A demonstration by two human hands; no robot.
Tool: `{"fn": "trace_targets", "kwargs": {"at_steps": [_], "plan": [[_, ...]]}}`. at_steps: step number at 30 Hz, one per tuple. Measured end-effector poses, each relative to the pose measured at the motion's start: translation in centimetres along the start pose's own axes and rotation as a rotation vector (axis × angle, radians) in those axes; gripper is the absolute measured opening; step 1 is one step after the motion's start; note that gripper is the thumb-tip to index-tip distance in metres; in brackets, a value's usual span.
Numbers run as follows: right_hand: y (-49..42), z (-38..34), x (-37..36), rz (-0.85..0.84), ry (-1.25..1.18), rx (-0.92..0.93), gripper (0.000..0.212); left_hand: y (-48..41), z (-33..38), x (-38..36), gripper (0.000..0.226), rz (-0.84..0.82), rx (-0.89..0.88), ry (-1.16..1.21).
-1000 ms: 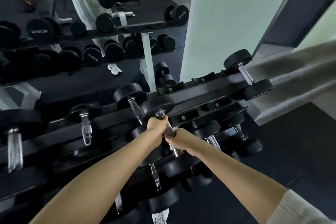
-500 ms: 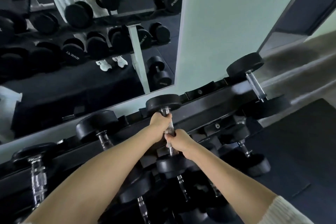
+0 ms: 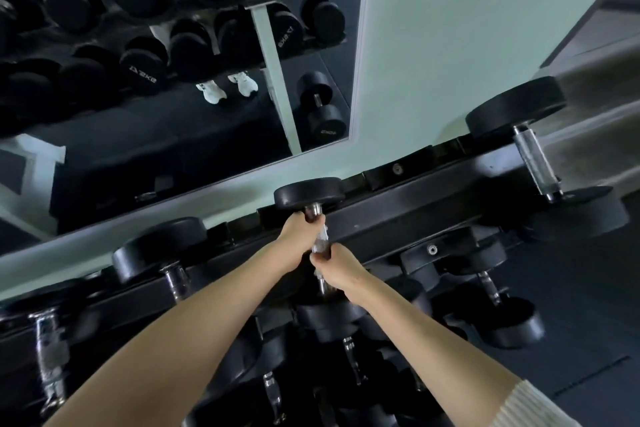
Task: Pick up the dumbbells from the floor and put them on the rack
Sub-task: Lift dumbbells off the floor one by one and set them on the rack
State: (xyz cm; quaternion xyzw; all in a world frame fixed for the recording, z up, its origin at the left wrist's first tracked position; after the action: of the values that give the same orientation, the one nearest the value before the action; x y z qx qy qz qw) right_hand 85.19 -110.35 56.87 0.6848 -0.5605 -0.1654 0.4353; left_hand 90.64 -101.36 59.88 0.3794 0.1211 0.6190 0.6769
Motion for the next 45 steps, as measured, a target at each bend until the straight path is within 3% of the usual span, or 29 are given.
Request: {"fn": "trace_targets", "kwargs": {"at_steps": [9, 16, 21, 27, 32, 39, 45], "plan": [[1.0, -0.8, 1.1, 0.037, 0.062, 0.032, 0.026, 1.1, 0.6, 0.1, 0.029, 0.011, -0.076, -0.127], [6.5, -4.1, 3.2, 0.443, 0.471, 0.304, 0.039, 4.8, 0.3, 3.3, 0.040, 0.129, -0.183, -0.063], [12.9, -4.8, -0.3, 0.503, 0.553, 0.486, 0.032, 11.3, -3.0, 7.9, 0.027, 0.251, -0.200, 0.148], [21.2, -0.8, -9.9, 0.376, 0.640, 0.606, 0.026, 23.3, -12.3, 13.9, 0.016, 0.387, -0.215, 0.316], [28.0, 7.1, -20.3, 0.170, 0.735, 0.545, 0.036, 35.4, -24.7, 17.5, 0.010, 0.501, -0.158, 0.377], [35.6, 20.4, -35.0, -0.173, 0.814, 0.462, 0.037, 50.2, -44.9, 19.7, 0.012, 0.636, 0.072, 0.469], [38.2, 28.1, -45.4, -0.322, 0.951, 0.396, 0.037, 56.6, -60.6, 20.6, 0.014, 0.766, 0.254, 0.600]]}}
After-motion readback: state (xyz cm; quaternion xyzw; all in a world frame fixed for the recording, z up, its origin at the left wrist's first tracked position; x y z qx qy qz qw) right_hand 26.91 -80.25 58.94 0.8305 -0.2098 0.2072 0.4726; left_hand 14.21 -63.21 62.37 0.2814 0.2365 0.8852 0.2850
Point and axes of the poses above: each hand's wrist, its own y-axis away from the middle knuckle, its own x-axis out of the back of the hand, z = x × y, the point moved 8 cm from there along -y, towards the middle knuckle, and after that the axes turned 4 degrees about -x, right-handed, at the moved point
